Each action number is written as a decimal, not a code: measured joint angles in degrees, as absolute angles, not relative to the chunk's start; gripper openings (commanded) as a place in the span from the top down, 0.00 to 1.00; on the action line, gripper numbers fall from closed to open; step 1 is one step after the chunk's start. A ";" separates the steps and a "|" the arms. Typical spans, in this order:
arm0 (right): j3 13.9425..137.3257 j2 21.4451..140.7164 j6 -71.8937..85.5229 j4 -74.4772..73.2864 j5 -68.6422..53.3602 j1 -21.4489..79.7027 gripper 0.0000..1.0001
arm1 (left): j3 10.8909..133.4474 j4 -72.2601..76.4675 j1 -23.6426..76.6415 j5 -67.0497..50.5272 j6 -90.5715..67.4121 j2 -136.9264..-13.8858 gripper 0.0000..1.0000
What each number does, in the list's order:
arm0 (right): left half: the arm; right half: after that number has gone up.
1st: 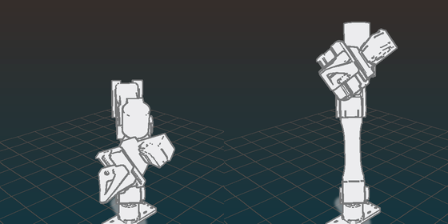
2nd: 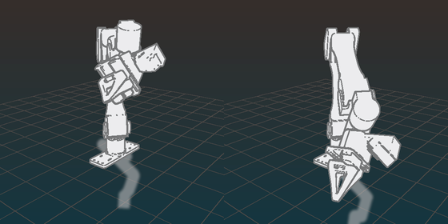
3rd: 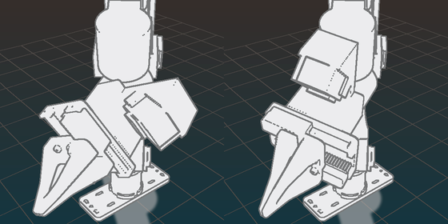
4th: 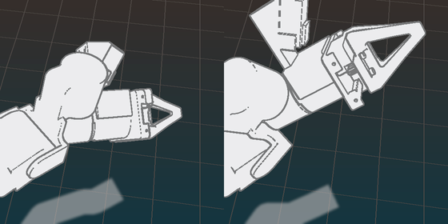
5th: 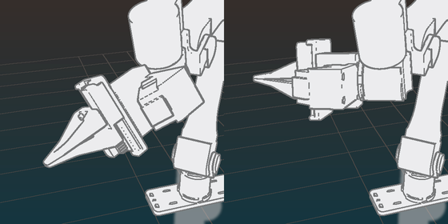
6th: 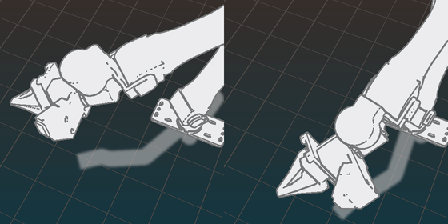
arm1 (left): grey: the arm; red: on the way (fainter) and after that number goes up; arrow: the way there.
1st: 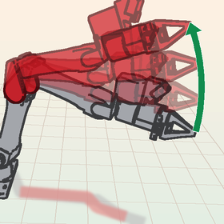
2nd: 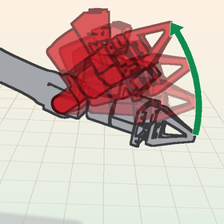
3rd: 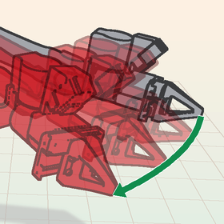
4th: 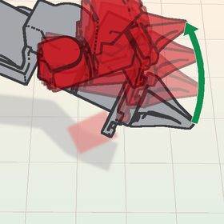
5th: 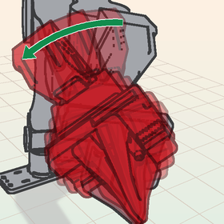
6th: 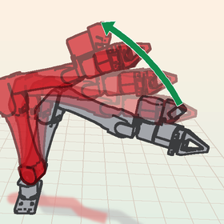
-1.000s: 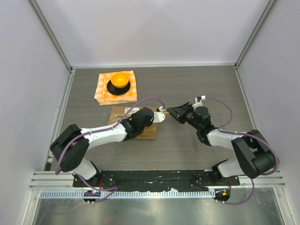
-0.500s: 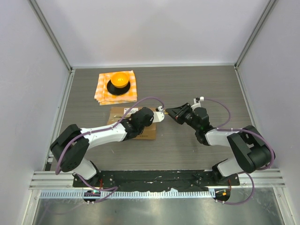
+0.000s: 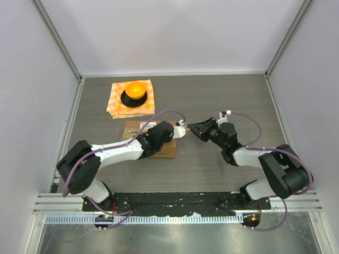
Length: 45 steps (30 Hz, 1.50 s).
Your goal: Unpack the express box
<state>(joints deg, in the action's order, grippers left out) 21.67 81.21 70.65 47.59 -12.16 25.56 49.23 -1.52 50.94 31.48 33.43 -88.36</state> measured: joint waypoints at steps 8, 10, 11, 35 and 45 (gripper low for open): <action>21.63 83.15 71.59 49.52 -12.73 25.56 0.99 | 49.23 -1.52 50.98 31.46 33.39 -88.36 1.00; 21.63 84.03 72.23 50.30 -12.93 25.56 0.99 | 49.23 -1.50 51.00 31.46 33.39 -88.36 1.00; 21.63 84.51 72.53 50.94 -13.04 25.61 0.99 | 49.23 -1.52 51.03 31.46 33.39 -88.36 1.00; 20.36 81.82 77.01 47.09 -13.26 28.03 0.99 | 49.23 -1.96 52.29 31.92 33.43 -88.36 1.00; 14.68 75.66 81.03 46.00 -11.46 28.82 0.99 | 49.23 -1.87 53.80 30.74 33.50 -88.36 1.00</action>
<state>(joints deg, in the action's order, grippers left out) 14.68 75.66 81.03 46.00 -11.46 28.82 49.23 -1.87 53.80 30.74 33.50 -88.36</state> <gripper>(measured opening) 0.225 0.115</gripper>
